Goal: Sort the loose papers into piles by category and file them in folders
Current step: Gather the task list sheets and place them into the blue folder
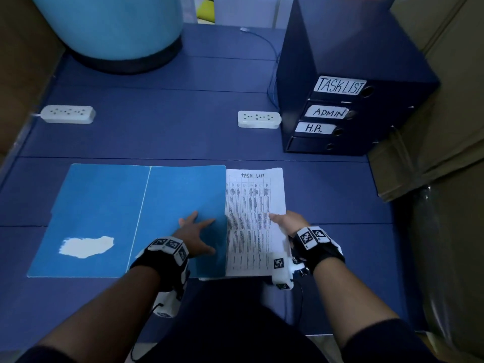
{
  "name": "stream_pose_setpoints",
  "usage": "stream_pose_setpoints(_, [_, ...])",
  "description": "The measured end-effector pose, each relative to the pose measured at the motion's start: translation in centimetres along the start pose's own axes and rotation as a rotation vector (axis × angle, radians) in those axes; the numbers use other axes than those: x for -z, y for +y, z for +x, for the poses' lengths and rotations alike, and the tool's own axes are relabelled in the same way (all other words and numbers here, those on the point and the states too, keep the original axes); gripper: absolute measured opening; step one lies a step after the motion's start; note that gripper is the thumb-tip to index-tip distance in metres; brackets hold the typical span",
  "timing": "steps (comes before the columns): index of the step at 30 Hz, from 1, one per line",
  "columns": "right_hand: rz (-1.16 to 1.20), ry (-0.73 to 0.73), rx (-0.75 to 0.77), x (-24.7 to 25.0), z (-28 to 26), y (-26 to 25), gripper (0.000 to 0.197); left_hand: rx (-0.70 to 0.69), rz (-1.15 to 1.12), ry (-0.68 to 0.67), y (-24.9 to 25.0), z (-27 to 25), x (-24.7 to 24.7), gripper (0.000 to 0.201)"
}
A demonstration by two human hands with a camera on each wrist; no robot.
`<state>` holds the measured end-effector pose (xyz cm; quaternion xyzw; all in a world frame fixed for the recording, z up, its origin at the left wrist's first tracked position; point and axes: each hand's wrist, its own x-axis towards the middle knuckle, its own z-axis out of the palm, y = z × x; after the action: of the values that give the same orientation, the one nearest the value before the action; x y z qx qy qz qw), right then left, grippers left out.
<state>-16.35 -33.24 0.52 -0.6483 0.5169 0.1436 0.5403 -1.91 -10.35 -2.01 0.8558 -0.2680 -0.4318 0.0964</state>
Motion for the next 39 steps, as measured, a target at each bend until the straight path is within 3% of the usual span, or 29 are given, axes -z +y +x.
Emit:
stream_pose_setpoints(4, [0.033,0.004,0.139,0.3,-0.9,0.0,0.034,0.021,-0.044,0.001,0.2,0.0,-0.1,0.086])
stream_pose_setpoints(10, [0.024,0.231,0.402,4.1,-6.2,-1.0,0.019,0.049,-0.057,-0.01,0.6,-0.1,0.1,0.082])
stream_pose_setpoints(13, [0.099,0.313,0.509,6.0,-9.5,-1.4,0.018,0.036,-0.074,-0.03,0.9,-0.8,0.7,0.099])
stream_pose_setpoints(15, [0.219,0.316,0.584,6.5,-11.8,-1.9,0.02,-0.016,-0.25,0.01,1.2,-1.7,1.5,0.106])
stream_pose_setpoints(18, [0.404,0.242,0.631,5.5,-13.6,-2.6,0.026,-0.172,-0.742,0.139,2.2,-3.3,3.4,0.077])
stream_pose_setpoints(19, [0.479,0.196,0.636,4.8,-13.7,-2.9,0.028,-0.229,-0.858,0.147,2.4,-4.1,4.3,0.076])
stream_pose_setpoints(21, [0.6,0.099,0.655,2.9,-13.7,-3.6,0.034,-0.354,-1.055,0.129,2.5,-5.7,6.1,0.079])
stream_pose_setpoints(23, [0.637,0.036,0.684,0.5,-13.7,-4.4,0.036,-0.408,-1.173,0.196,1.9,-6.9,7.8,0.063])
stream_pose_setpoints(26, [0.62,0.045,0.697,-2.4,-14.1,-6.3,0.034,-0.377,-1.053,0.465,0.8,-9.1,10.3,0.038])
stream_pose_setpoints(32, [0.494,0.115,0.801,-5.6,-14.0,-9.7,0.028,-0.474,-1.01,0.776,-1.1,-12.3,12.9,0.036])
stream_pose_setpoints(35, [0.439,0.139,0.784,-7.5,-12.9,-9.2,0.027,-0.432,-0.96,0.816,-3.6,-11.7,11.8,0.034])
stream_pose_setpoints(39, [0.239,0.119,0.626,-10.7,-10.0,-5.3,0.026,-0.263,-0.857,0.707,-6.6,-9.4,7.8,0.043])
